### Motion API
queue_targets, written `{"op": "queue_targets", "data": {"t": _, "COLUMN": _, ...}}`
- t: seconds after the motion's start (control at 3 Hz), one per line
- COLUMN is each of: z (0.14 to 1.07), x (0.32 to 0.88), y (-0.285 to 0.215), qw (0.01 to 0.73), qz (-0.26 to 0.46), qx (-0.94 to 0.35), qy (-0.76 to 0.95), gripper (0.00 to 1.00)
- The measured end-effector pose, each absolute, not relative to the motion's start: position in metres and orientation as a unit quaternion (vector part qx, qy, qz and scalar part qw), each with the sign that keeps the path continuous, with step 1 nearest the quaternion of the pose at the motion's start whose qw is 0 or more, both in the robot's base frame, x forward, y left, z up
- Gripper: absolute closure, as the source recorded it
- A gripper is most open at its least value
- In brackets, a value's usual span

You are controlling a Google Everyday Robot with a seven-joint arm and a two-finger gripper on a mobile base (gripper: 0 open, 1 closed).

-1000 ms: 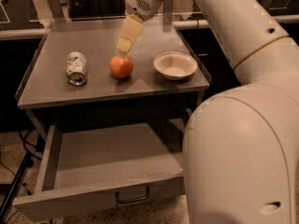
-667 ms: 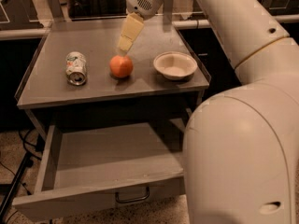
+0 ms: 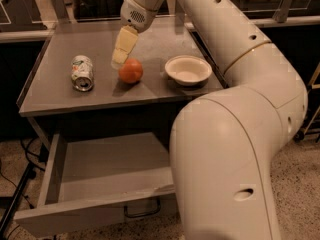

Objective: Place orange into top drawer

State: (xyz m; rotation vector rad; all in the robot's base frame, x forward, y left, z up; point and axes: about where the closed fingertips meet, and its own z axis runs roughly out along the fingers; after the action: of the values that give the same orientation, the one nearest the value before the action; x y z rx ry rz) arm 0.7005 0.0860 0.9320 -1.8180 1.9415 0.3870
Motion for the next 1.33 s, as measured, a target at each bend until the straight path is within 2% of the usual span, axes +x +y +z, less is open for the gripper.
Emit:
{"op": "queue_targets", "data": {"t": 0.67, "z": 0.896, "x": 0.695, "y": 0.081, "qw": 0.193, "qz": 0.142, "qx": -0.652, "qy": 0.719, "gripper": 0.00}}
{"op": "queue_targets", "data": {"t": 1.33, "z": 0.870, "x": 0.708, "y": 0.042, "qw": 0.189, "qz": 0.129, "qx": -0.631, "qy": 0.742, "gripper": 0.00}}
